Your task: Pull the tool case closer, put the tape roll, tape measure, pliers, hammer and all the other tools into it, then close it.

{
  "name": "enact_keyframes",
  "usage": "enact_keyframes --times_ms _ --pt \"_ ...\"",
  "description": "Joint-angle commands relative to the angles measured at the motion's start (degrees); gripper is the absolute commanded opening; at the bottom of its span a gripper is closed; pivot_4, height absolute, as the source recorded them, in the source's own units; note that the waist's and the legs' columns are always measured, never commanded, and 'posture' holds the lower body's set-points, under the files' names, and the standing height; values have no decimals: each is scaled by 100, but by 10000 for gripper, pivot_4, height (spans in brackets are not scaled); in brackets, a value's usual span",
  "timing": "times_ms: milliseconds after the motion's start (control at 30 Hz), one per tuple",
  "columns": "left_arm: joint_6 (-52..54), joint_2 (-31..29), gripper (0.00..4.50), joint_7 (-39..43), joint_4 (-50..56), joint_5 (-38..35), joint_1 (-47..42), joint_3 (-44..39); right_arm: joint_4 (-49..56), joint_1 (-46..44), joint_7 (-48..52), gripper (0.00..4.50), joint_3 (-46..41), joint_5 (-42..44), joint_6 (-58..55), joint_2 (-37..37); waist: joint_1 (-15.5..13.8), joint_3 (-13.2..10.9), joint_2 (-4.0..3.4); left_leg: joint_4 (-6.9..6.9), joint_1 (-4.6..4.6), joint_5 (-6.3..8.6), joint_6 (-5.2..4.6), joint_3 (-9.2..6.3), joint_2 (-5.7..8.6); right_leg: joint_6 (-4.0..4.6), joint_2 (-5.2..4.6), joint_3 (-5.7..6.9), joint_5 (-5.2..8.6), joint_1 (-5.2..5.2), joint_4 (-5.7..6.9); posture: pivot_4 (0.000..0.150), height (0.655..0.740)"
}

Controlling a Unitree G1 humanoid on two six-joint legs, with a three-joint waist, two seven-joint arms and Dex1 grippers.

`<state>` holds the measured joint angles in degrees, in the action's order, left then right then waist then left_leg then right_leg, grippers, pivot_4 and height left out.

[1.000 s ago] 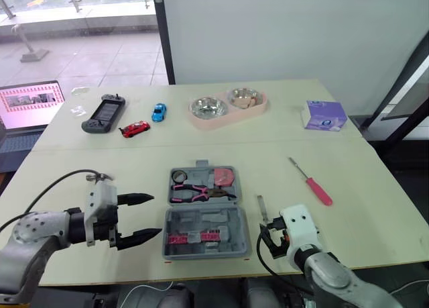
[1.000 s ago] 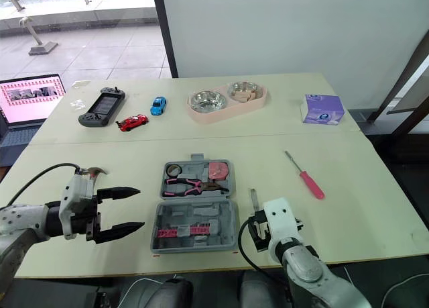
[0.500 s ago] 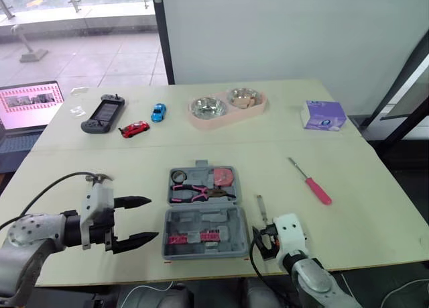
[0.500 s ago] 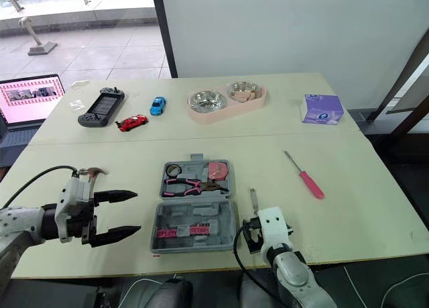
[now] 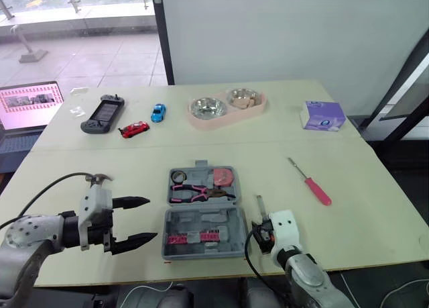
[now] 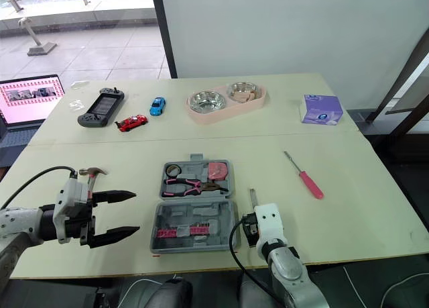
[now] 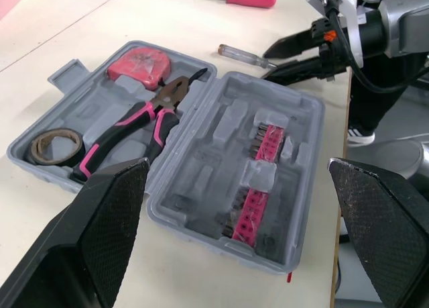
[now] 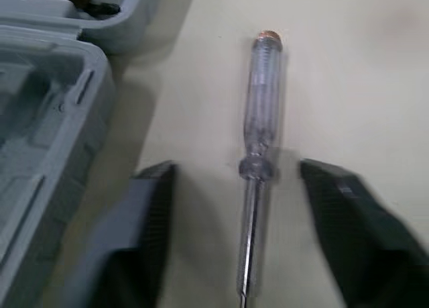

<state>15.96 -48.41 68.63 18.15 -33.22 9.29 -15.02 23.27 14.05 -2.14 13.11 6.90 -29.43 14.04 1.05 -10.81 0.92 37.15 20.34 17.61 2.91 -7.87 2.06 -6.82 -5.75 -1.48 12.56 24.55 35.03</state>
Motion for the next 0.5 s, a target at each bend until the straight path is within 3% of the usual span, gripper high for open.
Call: enact_keyframes --times_ms 33,100,333,500 --pt "-23 -86 45000 34 41 -77 -4 -246 -300 -66 5 10640 -166 -174 -4 -97 0 2 2 0 0 0 0 0 0 0 0 0 0 0 0 1500 7360" --pt "-2 -93 45000 18 50 -77 -10 -257 -377 -117 9 793 -252 -175 -7 -161 0 3 3 0 0 0 0 0 0 0 0 0 0 0 0 1500 7360" --pt "49 -79 45000 -58 62 -103 -20 -315 -69 -309 261 793 -272 -393 -110 78 0 6 4 0 0 0 0 0 0 0 0 0 0 0 0 1500 7360" --pt "342 -25 45000 -75 150 -345 147 -464 881 -968 1322 793 -475 -201 -480 1030 17 2 -1 3 3 0 0 3 3 0 -2 -2 0 0 0 1500 7360"
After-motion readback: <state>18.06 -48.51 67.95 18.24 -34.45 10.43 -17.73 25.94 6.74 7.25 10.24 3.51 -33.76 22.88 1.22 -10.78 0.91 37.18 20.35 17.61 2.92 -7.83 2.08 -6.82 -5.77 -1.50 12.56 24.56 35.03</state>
